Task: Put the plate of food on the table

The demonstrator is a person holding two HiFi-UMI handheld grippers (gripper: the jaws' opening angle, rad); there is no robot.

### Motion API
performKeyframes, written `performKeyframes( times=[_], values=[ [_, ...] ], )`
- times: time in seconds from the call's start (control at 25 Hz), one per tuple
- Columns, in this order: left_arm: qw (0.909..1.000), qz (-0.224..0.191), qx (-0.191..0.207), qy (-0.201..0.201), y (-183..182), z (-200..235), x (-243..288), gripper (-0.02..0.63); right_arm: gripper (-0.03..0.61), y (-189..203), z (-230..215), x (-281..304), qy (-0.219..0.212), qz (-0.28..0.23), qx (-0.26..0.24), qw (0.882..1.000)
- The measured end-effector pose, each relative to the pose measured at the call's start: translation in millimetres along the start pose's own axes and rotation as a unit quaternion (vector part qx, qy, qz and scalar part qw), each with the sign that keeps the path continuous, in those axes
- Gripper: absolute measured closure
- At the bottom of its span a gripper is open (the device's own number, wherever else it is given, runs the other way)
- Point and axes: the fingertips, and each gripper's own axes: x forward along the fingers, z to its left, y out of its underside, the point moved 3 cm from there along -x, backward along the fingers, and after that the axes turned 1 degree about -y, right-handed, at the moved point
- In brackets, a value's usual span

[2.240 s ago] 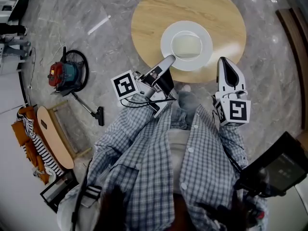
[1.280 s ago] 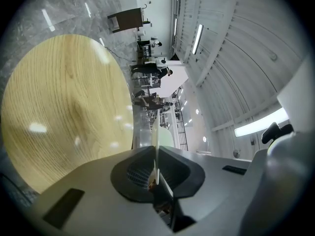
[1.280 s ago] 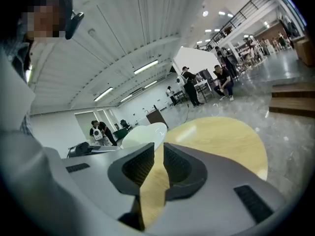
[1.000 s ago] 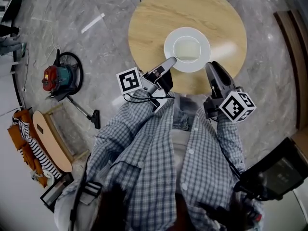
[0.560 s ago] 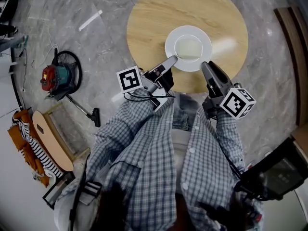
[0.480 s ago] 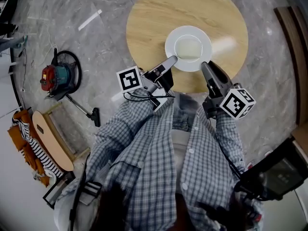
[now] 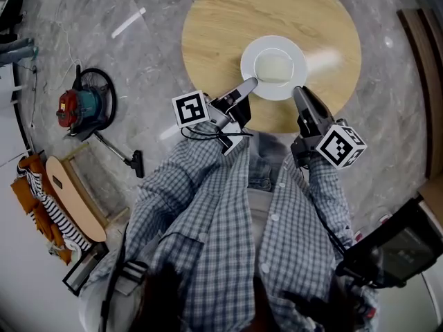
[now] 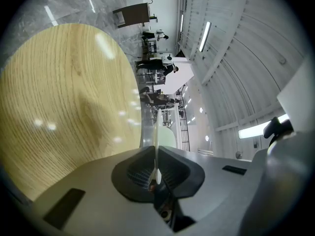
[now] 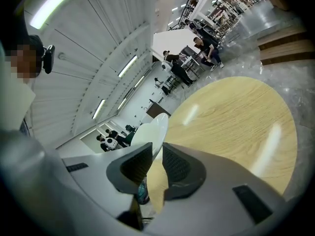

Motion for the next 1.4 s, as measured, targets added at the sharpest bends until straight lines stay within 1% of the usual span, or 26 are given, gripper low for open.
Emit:
performKeyframes(
  times=[0.32, 0.4, 0.48, 0.6, 0.88, 1.08, 1.4],
  values=[
    [0.9997, 0.007, -0.009, -0.020, -2, 25, 5, 0.594, 0.508, 8, -18, 9, 0.023, 0.018, -0.008, 1.000],
    [0.9995, 0.012, -0.003, -0.028, -8, 32, 7, 0.595, 0.508, 9, -23, 16, 0.032, 0.024, -0.011, 0.999],
    [0.9994, 0.015, -0.006, -0.029, -14, 38, 9, 0.595, 0.508, 10, -28, 24, 0.039, 0.032, -0.011, 0.999],
    [0.9988, 0.020, -0.009, -0.044, -22, 49, 9, 0.595, 0.507, 12, -33, 35, 0.045, 0.039, -0.005, 0.998],
    [0.9983, 0.025, -0.018, -0.049, -23, 57, 14, 0.595, 0.508, 15, -42, 38, 0.058, 0.051, -0.001, 0.997],
    [0.9961, 0.032, -0.016, -0.080, -23, 77, 10, 0.595, 0.507, 24, -52, 43, 0.066, 0.059, 0.003, 0.996],
    [0.9935, 0.043, -0.022, -0.104, -21, 92, 11, 0.595, 0.507, 35, -66, 46, 0.079, 0.071, 0.018, 0.994]
  ],
)
